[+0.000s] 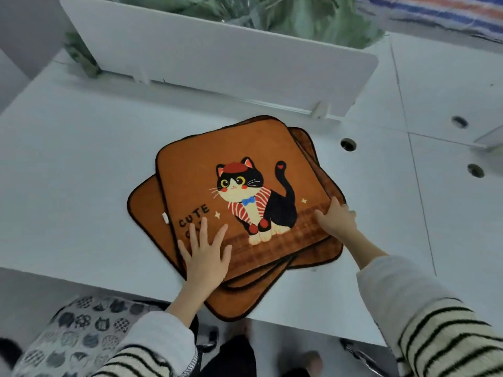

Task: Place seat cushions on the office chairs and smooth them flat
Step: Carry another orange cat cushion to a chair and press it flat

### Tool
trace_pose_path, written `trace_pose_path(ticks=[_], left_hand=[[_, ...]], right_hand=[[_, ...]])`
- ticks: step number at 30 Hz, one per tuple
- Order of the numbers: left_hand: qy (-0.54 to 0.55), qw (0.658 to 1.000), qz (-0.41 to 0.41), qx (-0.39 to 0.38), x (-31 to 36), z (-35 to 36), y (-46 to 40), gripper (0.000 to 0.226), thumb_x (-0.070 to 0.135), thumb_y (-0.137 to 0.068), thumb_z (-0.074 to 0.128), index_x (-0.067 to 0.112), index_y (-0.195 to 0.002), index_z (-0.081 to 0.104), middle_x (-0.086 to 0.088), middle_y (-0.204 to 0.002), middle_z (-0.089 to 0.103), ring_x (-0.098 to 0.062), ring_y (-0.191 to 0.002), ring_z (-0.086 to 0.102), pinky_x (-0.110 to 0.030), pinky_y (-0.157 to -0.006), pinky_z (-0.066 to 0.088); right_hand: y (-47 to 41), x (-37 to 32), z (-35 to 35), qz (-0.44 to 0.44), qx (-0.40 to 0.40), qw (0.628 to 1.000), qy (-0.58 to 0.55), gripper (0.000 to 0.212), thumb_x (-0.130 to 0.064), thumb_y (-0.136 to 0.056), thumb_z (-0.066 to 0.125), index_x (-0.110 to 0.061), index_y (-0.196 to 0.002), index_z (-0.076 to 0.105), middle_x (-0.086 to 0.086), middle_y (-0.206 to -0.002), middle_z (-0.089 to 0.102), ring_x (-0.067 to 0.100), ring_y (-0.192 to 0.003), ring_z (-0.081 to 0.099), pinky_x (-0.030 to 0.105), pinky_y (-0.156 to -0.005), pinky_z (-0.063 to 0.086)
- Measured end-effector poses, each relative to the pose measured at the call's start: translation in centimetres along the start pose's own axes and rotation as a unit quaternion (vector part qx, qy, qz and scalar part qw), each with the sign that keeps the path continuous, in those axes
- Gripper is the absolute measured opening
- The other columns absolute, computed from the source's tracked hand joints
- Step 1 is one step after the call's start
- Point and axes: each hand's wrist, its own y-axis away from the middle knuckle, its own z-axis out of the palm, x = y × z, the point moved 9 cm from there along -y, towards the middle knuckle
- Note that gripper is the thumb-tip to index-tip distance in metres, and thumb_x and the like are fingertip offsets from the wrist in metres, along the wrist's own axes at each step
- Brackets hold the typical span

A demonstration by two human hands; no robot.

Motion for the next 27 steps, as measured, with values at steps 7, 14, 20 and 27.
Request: trace_pose_path(ticks=[7, 14, 20, 27], left_hand=[[0.243, 0.936, -0.228, 0.115, -5.9, -5.9, -3.8, 0.057, 0.019, -0.093, 0.046, 0.018, -0.146, 0.025, -0.018, -0.148, 0.025, -0.038, -0.134, 0.024, -0.049, -0.105, 0.030], [0.414, 0.868, -0.236, 0.138, -6.3, -8.5, -5.3, 0.040, 0.025, -0.096, 0.044, 0.006, -0.131, 0.047, -0.006, -0.129, 0.053, -0.029, -0.112, 0.054, -0.039, -0.093, 0.046], [0.338, 0.920, -0.042, 0.196, 3.3, -14.2, -3.3, 0.032, 0.012, -0.099, 0.035, 0.009, -0.125, 0.053, -0.012, -0.113, 0.062, -0.032, -0.104, 0.057, -0.041, -0.091, 0.046], [0.362, 0.899, 0.165, 0.180, 19.4, -16.9, 6.0, 0.039, 0.008, -0.100, 0.035, 0.013, -0.137, 0.045, -0.011, -0.128, 0.058, -0.031, -0.117, 0.053, -0.028, -0.095, 0.037]], right_hand=[[-1.3, -2.6, -2.5, -0.063, 0.100, 0.987, -0.107, 0.029, -0.018, -0.096, 0.040, 0.004, -0.094, 0.058, 0.025, -0.104, 0.058, 0.039, -0.095, 0.058, 0.040, -0.082, 0.046], [2.1, -2.8, -4.4, -0.063, 0.097, 0.975, -0.187, 0.033, 0.001, -0.083, 0.040, 0.003, -0.107, 0.062, 0.021, -0.109, 0.061, 0.034, -0.093, 0.058, 0.034, -0.081, 0.046], [8.0, -1.2, -9.2, -0.086, 0.128, 0.950, -0.270, 0.038, 0.003, -0.085, 0.038, -0.005, -0.114, 0.062, 0.006, -0.102, 0.061, 0.016, -0.086, 0.050, 0.023, -0.075, 0.037], [16.1, 15.7, -14.0, 0.054, 0.194, 0.840, -0.503, 0.027, -0.005, -0.082, 0.038, -0.003, -0.093, 0.062, 0.013, -0.088, 0.060, 0.026, -0.079, 0.056, 0.046, -0.081, 0.053]])
